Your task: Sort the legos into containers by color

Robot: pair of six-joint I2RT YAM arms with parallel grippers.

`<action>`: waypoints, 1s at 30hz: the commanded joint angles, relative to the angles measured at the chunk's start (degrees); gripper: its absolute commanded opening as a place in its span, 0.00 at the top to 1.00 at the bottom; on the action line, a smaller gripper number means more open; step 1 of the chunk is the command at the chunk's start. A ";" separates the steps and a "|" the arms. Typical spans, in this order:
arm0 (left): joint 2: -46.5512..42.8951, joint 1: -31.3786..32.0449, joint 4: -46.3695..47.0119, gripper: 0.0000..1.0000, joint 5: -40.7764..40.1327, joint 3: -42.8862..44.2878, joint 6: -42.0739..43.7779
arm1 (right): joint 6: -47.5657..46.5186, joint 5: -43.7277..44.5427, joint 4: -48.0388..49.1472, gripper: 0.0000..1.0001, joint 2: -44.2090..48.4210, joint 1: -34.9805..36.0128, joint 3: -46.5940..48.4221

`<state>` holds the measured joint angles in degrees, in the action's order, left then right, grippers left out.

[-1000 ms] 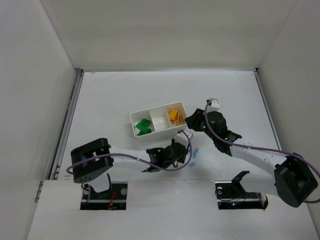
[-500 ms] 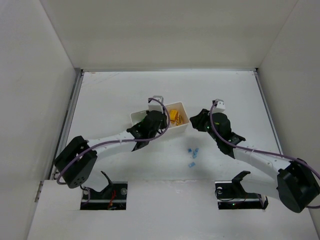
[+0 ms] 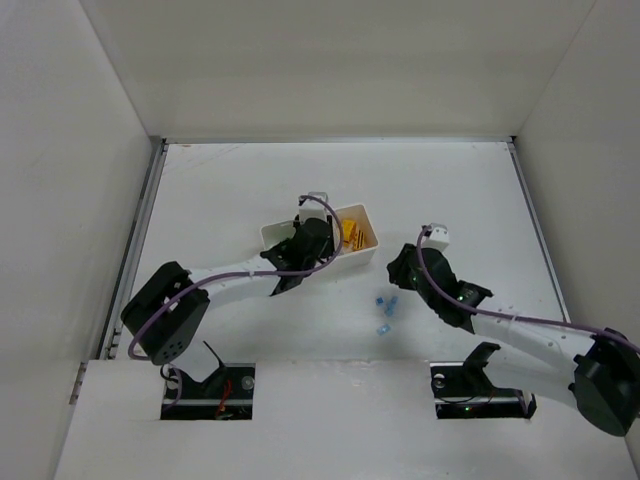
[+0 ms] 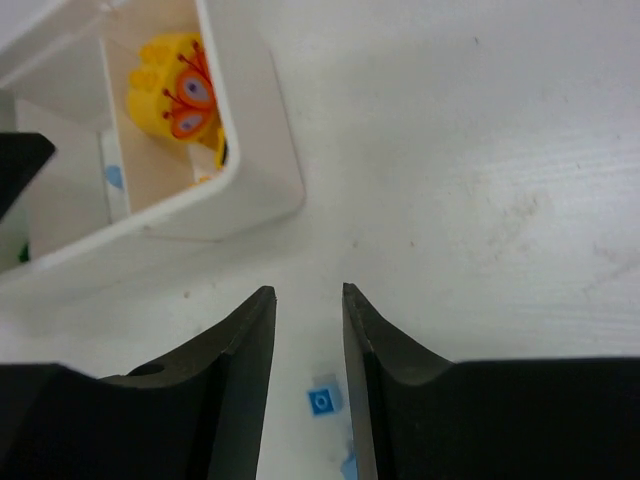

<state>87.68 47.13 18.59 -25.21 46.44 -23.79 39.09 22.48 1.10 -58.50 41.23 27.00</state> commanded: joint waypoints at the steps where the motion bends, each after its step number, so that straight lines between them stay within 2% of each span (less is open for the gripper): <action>1: -2.86 2.21 0.48 0.67 -0.98 0.68 0.85 | 5.72 5.55 -9.00 0.62 1.20 1.96 -0.99; 10: -3.57 15.29 -1.01 0.68 -0.36 -1.52 -1.43 | 11.79 6.08 -14.28 0.59 -5.13 6.44 -0.11; 15: -1.38 18.73 -0.13 0.67 -0.01 -3.45 -5.29 | 13.90 5.91 -16.04 0.61 -6.01 7.41 0.42; 23: -1.72 19.71 2.24 0.68 -1.94 -6.53 -6.36 | 15.49 5.73 -18.06 0.67 -9.96 8.38 2.70; 30: -6.11 13.65 1.54 0.69 -5.20 -10.39 -0.74 | 16.54 5.56 -17.45 0.78 -12.08 8.64 3.50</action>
<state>83.55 63.20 24.91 -28.84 39.24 -27.64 54.11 27.05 -16.10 -70.28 49.21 28.47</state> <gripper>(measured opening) 0.311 0.230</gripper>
